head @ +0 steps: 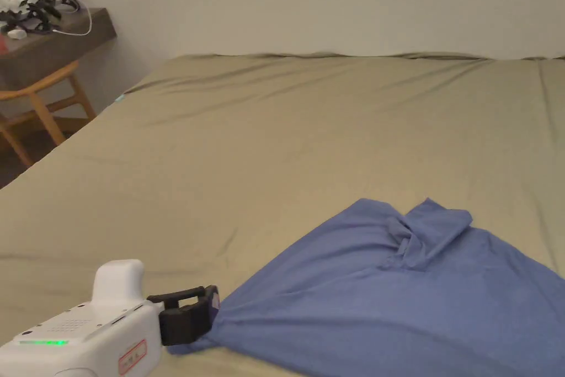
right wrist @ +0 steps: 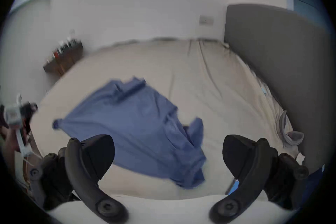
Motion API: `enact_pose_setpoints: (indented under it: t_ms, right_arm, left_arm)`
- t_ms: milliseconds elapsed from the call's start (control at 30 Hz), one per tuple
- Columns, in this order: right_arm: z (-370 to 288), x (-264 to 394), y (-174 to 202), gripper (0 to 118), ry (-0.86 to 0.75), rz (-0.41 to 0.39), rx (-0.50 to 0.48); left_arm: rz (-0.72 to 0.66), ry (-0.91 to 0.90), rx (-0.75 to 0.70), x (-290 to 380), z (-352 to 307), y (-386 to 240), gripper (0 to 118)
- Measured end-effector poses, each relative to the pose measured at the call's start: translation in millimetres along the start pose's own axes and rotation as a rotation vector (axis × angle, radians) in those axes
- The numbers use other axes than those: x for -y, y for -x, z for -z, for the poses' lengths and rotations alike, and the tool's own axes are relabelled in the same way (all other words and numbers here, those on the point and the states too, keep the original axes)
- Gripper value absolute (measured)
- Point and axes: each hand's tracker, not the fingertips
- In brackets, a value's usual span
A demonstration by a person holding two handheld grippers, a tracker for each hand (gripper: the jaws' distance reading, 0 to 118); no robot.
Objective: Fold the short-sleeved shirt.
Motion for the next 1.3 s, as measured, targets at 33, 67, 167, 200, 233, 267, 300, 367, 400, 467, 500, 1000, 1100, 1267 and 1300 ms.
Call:
enact_pose_setpoints:
  t_ms: [33,67,167,200,233,267,300,367,400,467,500,1000,1100,1267,1300]
  right_arm:
    - [3,2,5,118,-0.023,0.015,-0.014]
    - [1,5,17,116,-0.007,0.023,-0.041]
    - [7,19,50,2,-0.008,-0.038,-0.097]
    - [12,24,64,2,0.002,-0.083,-0.066]
    - [9,27,73,2,-0.006,-0.122,-0.058]
    - [10,28,79,2,0.014,-0.161,-0.117]
    - [11,28,82,2,0.032,-0.188,-0.188]
    - [8,26,88,2,0.001,-0.245,-0.187]
    - [7,23,91,2,-0.011,-0.281,-0.179]
    - [6,20,95,2,-0.024,-0.314,-0.179]
    - [7,17,96,2,-0.027,-0.314,-0.186]
    - [81,17,62,2,0.11,-0.193,-0.241]
    - [105,2,49,2,0.14,-0.196,-0.224]
    - [186,-42,5,118,0.245,-0.114,-0.216]
    - [209,-49,2,117,0.262,-0.13,-0.211]
  left_arm:
    - [-0.002,0.059,-0.025,8,-2,-7,118]
    - [-0.013,0.13,-0.027,21,-2,-17,118]
    - [-0.137,0.205,0.118,50,1,-25,0]
    - [-0.178,0.306,0.141,60,6,-29,0]
    - [-0.155,0.292,0.132,66,11,-32,0]
    - [-0.084,0.299,0.123,69,15,-35,0]
    - [-0.022,0.293,0.077,69,17,-37,0]
    - [-0.028,0.248,0.009,56,23,-28,0]
    - [-0.08,0.234,0.008,51,28,-20,0]
    - [-0.142,0.208,-0.059,39,42,-5,0]
    - [-0.132,0.195,-0.11,37,53,1,2]
    - [-0.125,0.207,-0.062,33,132,12,0]
    - [-0.043,0.222,-0.041,30,126,-2,0]
    - [-0.165,0.174,0.02,17,101,-1,0]
    - [-0.168,0.172,0.021,14,97,0,0]
